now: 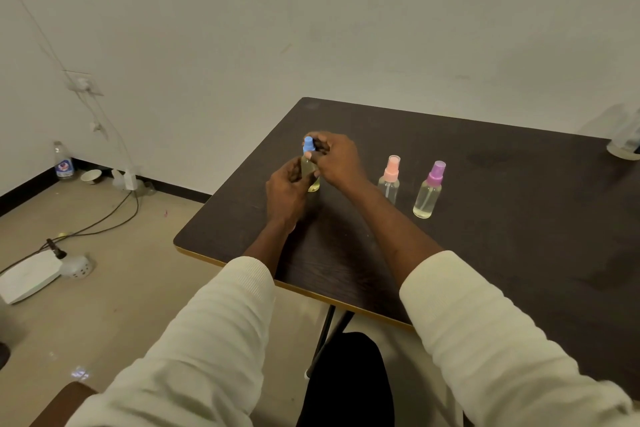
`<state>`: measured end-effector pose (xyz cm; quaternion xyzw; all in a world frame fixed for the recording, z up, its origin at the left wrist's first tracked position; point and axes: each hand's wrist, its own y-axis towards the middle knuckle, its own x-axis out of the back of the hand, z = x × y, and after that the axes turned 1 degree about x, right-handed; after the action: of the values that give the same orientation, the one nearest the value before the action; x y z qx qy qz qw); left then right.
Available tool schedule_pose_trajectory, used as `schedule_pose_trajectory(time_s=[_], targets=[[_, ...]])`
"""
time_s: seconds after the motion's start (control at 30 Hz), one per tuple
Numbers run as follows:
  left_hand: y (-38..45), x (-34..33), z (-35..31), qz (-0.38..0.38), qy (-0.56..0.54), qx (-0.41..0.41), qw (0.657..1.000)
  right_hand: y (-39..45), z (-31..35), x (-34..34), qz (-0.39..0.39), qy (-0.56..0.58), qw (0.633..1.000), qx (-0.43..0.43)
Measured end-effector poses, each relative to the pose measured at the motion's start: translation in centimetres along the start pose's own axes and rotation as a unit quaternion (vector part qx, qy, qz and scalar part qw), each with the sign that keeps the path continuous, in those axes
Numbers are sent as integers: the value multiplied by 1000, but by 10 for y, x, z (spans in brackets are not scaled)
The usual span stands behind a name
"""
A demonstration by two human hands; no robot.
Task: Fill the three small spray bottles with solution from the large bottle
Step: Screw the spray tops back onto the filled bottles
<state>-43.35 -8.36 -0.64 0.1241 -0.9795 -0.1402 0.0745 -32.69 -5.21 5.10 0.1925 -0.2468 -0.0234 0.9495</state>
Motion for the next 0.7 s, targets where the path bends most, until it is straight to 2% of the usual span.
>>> schedule_pose_trajectory(time_s=[0.23, 0.33, 0.5, 0.7], targets=[[1, 0, 2, 11, 15, -9, 1000, -5, -2, -10, -66, 24, 997, -37], [1, 1, 1, 0, 22, -1, 1000, -4, 0, -11, -52, 19, 998, -31], [-1, 0, -1, 1, 5, -8, 1000, 1, 3, -4, 32, 16, 999, -38], [1, 1, 1, -1, 7, -8, 1000, -4, -1, -7, -30, 26, 998, -52]])
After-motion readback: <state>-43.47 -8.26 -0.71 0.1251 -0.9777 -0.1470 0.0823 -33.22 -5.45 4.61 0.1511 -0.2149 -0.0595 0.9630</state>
